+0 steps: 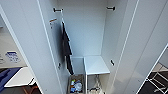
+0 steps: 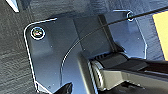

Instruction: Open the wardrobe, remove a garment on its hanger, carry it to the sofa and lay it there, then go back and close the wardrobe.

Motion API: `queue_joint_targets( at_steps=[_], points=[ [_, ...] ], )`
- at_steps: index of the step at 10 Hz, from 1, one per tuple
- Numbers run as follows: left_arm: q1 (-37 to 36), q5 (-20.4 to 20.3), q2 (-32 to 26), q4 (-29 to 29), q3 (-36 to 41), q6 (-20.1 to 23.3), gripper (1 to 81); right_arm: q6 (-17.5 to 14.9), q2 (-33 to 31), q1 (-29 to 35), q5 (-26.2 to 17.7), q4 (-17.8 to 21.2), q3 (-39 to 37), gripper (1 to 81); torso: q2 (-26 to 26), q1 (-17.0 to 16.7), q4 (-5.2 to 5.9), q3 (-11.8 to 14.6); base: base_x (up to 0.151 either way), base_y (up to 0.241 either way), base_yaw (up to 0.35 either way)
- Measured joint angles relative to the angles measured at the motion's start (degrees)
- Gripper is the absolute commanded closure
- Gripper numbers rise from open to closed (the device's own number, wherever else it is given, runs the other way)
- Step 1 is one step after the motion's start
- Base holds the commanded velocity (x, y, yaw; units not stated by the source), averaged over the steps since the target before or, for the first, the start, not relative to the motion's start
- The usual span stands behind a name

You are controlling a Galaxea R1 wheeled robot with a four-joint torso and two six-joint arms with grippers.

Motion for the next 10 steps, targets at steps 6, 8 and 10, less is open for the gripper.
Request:
queue_joint_targets(
  at_steps=[6, 8, 10],
  points=[
    [0.3, 0.1, 0.0, 0.0, 0.0, 0.0, 1.0, 0.0, 0.0, 0.1, 0.0, 0.0, 0.0, 1.0, 0.0, 0.0, 0.0, 0.0, 0.015, 0.0, 0.0],
    [0.4, 0.1, -0.2, 0.0, 0.0, -0.2, 1.0, 0.0, 0.0, 0.2, 0.0, 0.0, 0.0, 1.0, 0.0, 0.0, 0.0, 0.0, 0.0, 0.0, 0.0],
    [0.7, -0.5, -1.0, -1.0, 0.0, -1.6, 1.0, 0.0, 0.0, 0.2, 0.0, 0.0, 0.0, 1.0, 0.0, 0.0, 0.0, 0.0, 0.0, 0.0, 0.0]
  ],
)
